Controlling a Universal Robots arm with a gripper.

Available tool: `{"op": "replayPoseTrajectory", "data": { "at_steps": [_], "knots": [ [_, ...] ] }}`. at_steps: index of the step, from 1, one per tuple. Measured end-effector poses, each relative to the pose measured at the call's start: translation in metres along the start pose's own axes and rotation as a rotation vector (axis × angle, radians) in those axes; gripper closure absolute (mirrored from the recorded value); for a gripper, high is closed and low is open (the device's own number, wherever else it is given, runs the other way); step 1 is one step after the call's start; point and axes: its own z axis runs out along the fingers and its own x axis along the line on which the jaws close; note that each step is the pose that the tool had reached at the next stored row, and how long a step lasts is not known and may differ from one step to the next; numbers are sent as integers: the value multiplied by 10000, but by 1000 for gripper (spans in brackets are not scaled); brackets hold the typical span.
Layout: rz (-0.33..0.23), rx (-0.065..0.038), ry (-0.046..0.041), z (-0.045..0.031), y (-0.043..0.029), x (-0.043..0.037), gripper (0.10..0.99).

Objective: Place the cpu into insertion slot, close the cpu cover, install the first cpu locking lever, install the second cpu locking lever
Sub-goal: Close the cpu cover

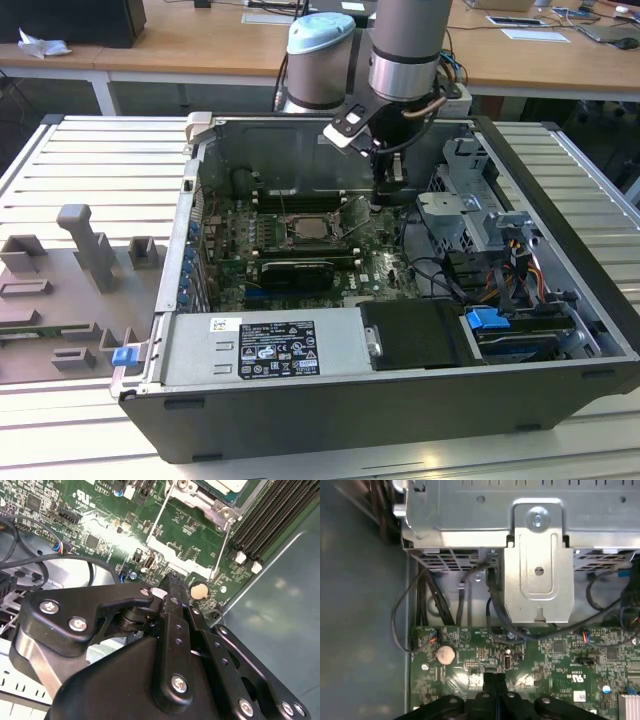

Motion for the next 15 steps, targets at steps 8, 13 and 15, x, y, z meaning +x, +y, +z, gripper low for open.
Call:
{"op": "replayPoseTrajectory", "data": {
  "at_steps": [8, 13, 15],
  "knots": [
    [2, 413, -2, 17, 0, 0, 980],
    [-1, 421, -2, 10, -101, 0, 980],
    [0, 421, -2, 8, -137, 0, 980]
  ]
}}
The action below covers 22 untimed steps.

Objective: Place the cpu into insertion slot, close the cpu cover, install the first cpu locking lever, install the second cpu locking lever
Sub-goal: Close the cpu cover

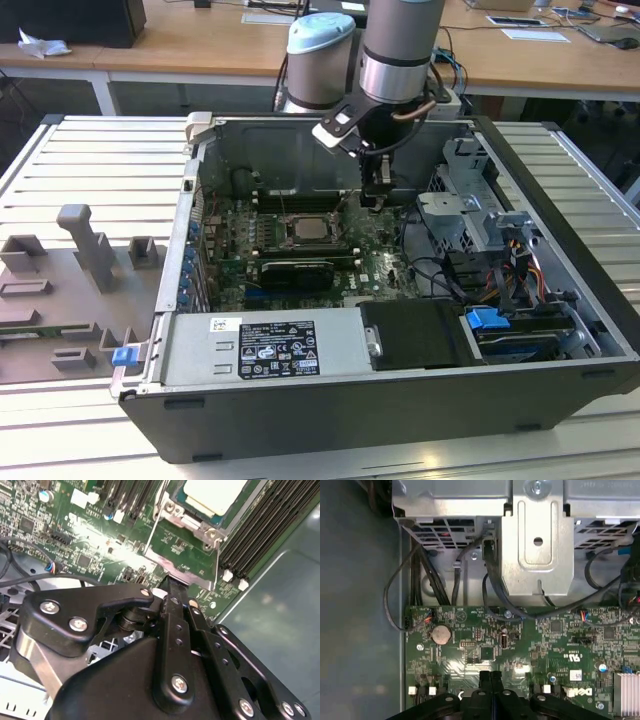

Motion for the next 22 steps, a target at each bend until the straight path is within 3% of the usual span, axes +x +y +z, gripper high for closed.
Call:
{"op": "replayPoseTrajectory", "data": {
  "at_steps": [12, 22],
  "knots": [
    [-2, 0, 0, -1, -124, 0, 980],
    [1, -1, 0, -2, -308, -1, 980]
  ]
}}
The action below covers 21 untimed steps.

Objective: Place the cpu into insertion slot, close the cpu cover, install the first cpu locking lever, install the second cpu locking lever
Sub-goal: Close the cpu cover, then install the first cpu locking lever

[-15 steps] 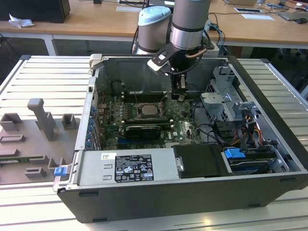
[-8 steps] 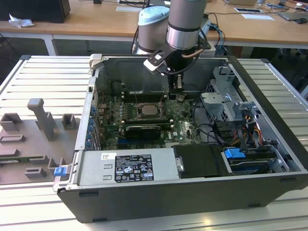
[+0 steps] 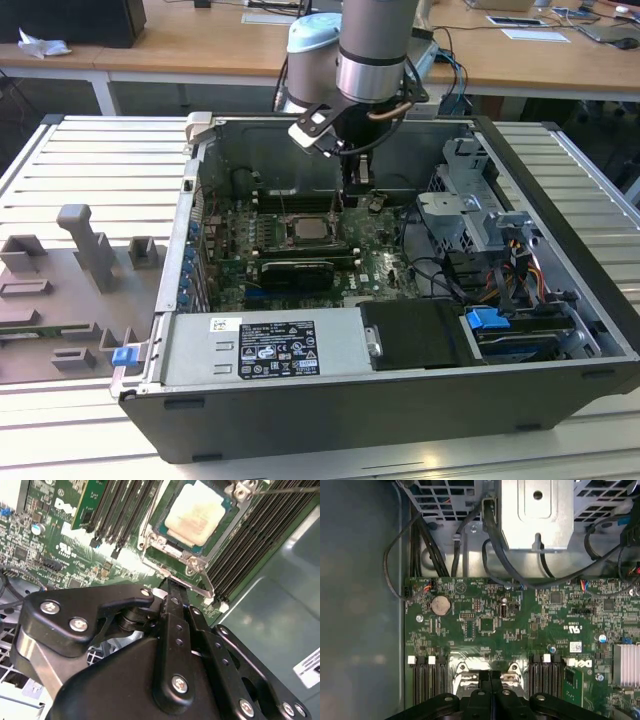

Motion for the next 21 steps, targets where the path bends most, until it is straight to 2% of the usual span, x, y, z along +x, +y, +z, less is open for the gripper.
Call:
{"op": "replayPoseTrajectory", "data": {
  "at_steps": [3, 6, 9, 13, 21],
  "knots": [
    [-2, -1, 3, 8, -141, 0, 980],
    [-1, 0, -2, 70, -253, 0, 980],
    [-2, 2, -4, 91, -371, 0, 980],
    [-38, -2, 0, 98, -447, 0, 980],
    [-44, -2, -2, 98, -495, 0, 980]
  ]
}}
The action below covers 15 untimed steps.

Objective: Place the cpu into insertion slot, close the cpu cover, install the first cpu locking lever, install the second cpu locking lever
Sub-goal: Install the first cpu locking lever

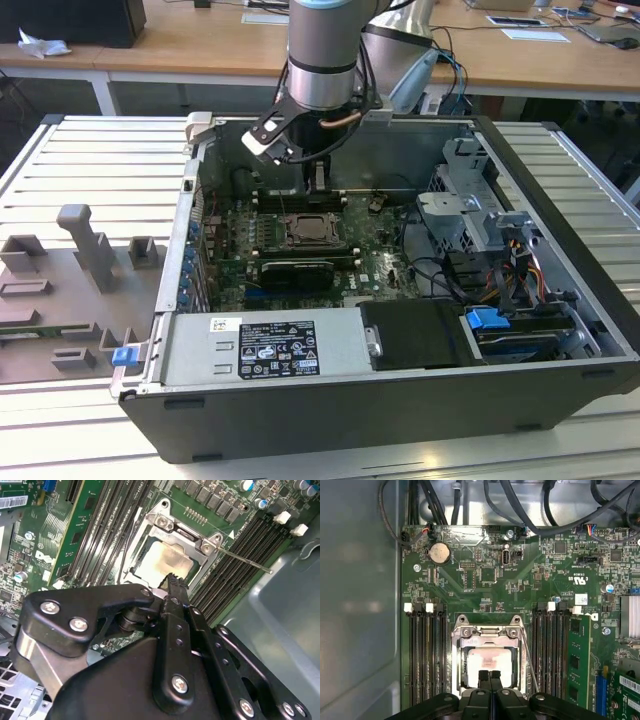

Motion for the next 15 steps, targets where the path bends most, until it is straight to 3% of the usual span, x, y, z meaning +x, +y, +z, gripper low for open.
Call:
{"op": "replayPoseTrajectory", "data": {
  "at_steps": [3, 6, 13, 15],
  "knots": [
    [0, 0, 0, -2, -1, 0, 980],
    [0, 0, -4, -51, -1, 0, 980],
    [0, 0, -5, -300, 2, 7, 980],
    [-8, 1, -9, -341, 0, 9, 980]
  ]
}}
